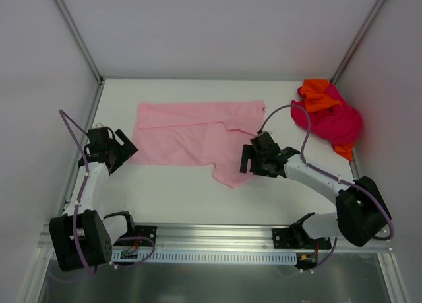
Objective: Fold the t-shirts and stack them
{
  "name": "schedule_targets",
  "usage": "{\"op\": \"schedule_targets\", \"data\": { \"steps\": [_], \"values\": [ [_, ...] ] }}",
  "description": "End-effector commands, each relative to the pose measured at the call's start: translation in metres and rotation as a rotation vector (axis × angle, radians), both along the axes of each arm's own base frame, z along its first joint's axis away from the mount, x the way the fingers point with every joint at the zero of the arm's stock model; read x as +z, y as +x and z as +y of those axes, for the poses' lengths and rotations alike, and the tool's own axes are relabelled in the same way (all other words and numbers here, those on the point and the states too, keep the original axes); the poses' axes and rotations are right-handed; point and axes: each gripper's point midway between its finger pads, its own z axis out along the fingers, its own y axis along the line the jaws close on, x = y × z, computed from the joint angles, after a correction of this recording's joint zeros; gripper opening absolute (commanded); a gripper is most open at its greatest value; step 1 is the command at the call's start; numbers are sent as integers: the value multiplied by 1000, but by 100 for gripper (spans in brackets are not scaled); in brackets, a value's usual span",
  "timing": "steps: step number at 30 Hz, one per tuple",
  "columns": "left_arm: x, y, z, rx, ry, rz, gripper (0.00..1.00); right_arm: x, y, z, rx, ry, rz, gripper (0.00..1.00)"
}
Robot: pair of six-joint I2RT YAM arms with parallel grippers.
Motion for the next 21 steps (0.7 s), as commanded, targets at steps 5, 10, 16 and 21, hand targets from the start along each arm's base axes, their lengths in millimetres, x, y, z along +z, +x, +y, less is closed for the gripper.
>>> {"op": "schedule_targets", "data": {
  "steps": [5,10,16,21],
  "values": [
    [-27,12,7,65,-39,64,79,-3,-15,-12,-126,28,-24,93],
    [-43,14,11,88,-30,86,75,-12,-22,-12,-149,41,2,93],
    [-55,24,20,106,-5,104,69,-8,-21,-12,-155,49,-9,93],
    [-61,27,21,108,-5,118,58,-2,-23,-19,-177,44,-31,93]
  ]
}}
